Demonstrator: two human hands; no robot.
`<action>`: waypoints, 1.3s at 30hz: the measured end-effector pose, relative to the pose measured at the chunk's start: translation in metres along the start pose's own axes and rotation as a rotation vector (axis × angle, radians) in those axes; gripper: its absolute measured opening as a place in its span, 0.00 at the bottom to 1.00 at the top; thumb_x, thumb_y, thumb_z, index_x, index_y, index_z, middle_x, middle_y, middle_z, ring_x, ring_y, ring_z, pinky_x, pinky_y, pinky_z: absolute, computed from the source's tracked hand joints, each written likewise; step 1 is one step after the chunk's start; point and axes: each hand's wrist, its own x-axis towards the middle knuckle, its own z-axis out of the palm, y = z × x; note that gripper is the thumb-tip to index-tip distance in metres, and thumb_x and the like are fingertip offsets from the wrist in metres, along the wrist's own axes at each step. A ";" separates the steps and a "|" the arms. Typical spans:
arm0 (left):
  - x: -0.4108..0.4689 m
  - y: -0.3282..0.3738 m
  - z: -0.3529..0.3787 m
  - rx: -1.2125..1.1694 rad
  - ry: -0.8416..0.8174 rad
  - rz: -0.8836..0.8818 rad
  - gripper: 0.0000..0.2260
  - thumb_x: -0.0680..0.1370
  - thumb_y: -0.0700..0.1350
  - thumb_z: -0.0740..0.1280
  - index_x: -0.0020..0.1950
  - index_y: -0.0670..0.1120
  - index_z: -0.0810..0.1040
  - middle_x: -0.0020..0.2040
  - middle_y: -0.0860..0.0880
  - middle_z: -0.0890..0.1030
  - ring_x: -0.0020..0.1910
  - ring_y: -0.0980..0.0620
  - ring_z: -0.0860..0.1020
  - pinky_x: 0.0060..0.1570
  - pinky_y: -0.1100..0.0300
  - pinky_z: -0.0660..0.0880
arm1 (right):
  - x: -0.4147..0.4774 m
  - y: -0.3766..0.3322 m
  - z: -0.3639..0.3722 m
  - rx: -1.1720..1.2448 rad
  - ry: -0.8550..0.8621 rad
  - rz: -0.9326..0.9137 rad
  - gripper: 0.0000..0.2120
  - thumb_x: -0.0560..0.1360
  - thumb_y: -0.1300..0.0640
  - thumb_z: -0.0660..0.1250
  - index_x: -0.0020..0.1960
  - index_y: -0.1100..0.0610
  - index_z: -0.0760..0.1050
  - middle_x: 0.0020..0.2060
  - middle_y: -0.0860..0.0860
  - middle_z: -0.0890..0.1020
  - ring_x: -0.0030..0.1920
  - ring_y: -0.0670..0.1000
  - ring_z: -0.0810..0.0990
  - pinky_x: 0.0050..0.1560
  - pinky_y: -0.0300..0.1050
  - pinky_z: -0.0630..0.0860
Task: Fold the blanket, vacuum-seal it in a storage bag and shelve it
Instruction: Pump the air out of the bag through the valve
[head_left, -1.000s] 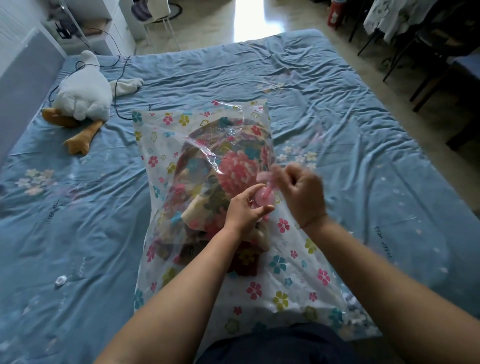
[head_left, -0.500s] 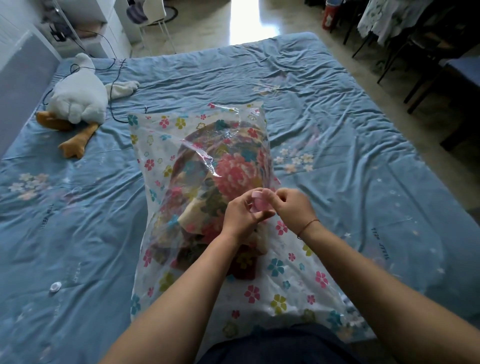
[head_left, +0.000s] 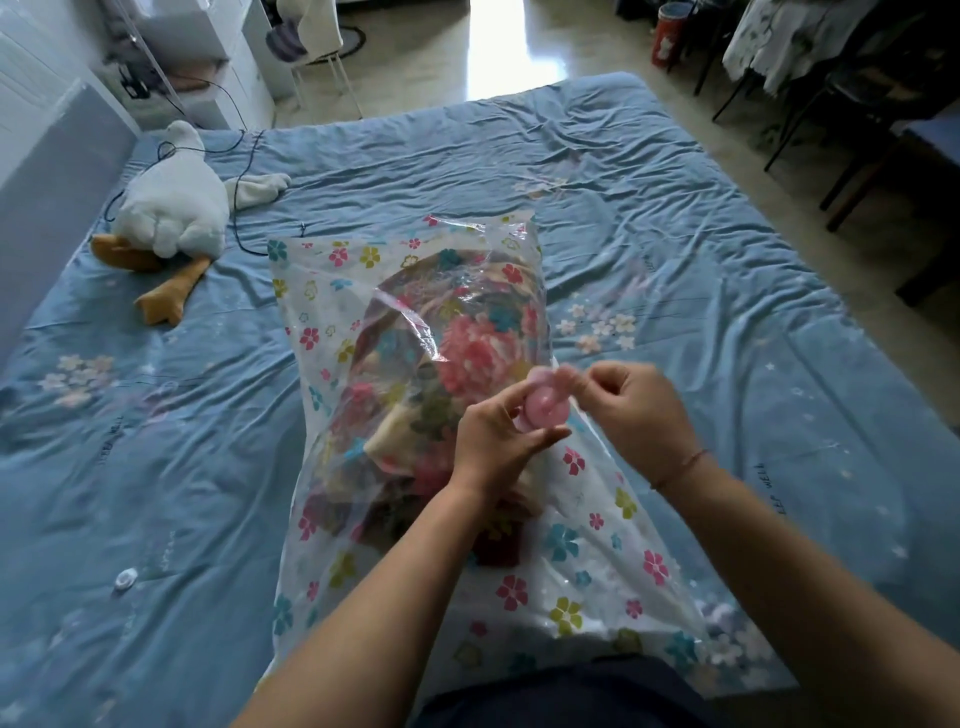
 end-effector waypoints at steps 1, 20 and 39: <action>0.001 0.000 -0.001 -0.002 0.006 -0.013 0.25 0.65 0.47 0.81 0.60 0.47 0.81 0.52 0.55 0.83 0.48 0.62 0.81 0.52 0.66 0.77 | -0.001 -0.016 -0.009 0.084 0.039 -0.071 0.31 0.74 0.39 0.66 0.33 0.68 0.74 0.23 0.49 0.64 0.23 0.43 0.61 0.26 0.36 0.60; -0.004 0.006 -0.001 -0.058 -0.029 -0.020 0.25 0.65 0.44 0.80 0.61 0.47 0.80 0.54 0.54 0.84 0.53 0.61 0.81 0.56 0.66 0.76 | -0.021 -0.027 -0.005 0.492 0.185 -0.062 0.32 0.75 0.48 0.70 0.35 0.76 0.64 0.36 0.74 0.78 0.28 0.47 0.73 0.34 0.50 0.68; -0.006 0.014 0.000 -0.105 -0.026 -0.024 0.24 0.66 0.43 0.80 0.60 0.53 0.80 0.52 0.58 0.83 0.50 0.63 0.81 0.54 0.63 0.78 | -0.003 0.011 0.014 -0.075 0.097 0.045 0.32 0.70 0.27 0.59 0.25 0.55 0.67 0.21 0.47 0.68 0.24 0.46 0.64 0.32 0.46 0.63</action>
